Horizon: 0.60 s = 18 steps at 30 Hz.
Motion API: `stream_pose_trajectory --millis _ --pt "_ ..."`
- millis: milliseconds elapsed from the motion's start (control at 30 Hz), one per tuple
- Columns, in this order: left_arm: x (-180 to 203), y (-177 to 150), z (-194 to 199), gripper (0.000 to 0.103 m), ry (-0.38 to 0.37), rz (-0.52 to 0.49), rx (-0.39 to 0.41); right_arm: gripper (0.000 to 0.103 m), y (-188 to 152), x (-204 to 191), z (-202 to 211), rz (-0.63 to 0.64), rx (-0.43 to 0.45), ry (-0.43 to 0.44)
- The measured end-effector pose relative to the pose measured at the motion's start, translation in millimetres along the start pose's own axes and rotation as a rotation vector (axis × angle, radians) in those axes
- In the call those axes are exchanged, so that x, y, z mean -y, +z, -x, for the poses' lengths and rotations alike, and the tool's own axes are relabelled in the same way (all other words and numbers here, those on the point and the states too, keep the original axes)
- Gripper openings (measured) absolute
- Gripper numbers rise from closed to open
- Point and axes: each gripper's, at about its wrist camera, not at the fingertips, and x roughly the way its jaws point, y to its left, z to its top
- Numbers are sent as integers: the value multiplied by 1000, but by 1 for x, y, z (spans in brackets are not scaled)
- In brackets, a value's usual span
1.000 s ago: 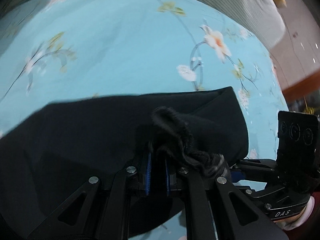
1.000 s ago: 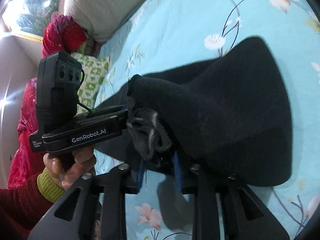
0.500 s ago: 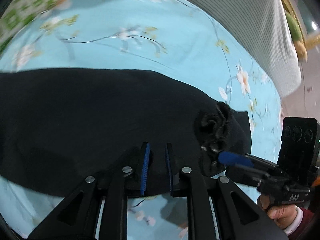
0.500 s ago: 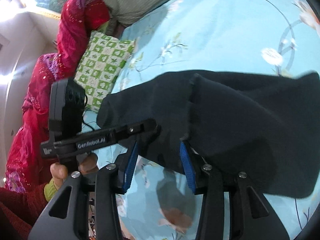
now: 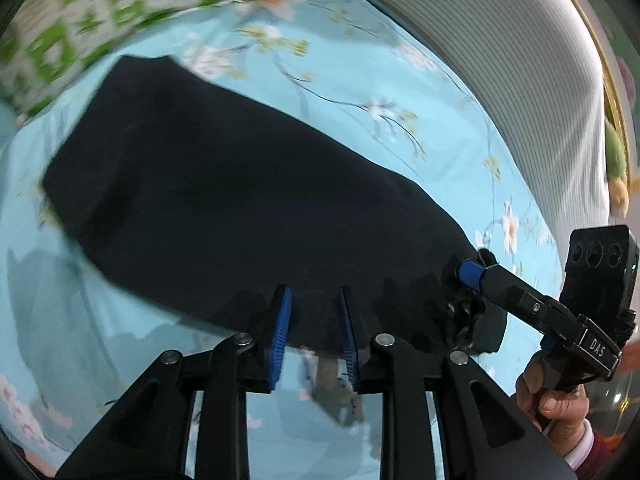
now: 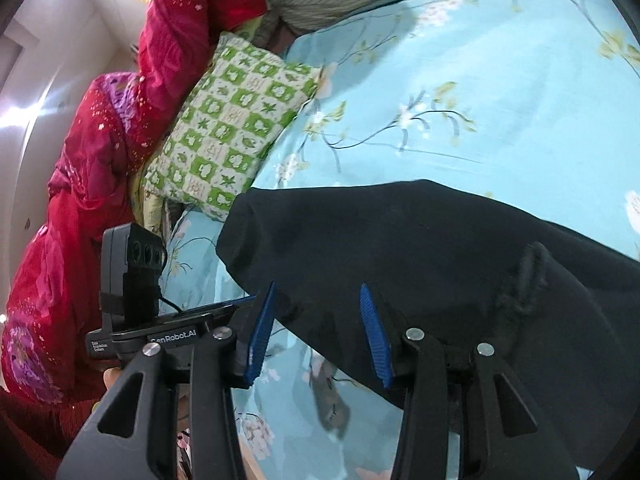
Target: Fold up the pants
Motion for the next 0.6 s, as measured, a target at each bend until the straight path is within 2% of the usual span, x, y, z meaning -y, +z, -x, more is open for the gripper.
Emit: stream_pose_trajectory --millis 200,433,600 --pt "-29 -5 18 29 20 97 47 47 4 -9 -19 27 -39 -10" --pt "-62 -14 30 29 74 212 89 56 18 -19 -37 75 -64 -33" --pt "-87 -15 34 39 82 291 102 57 38 -30 -57 140 -102 -46"
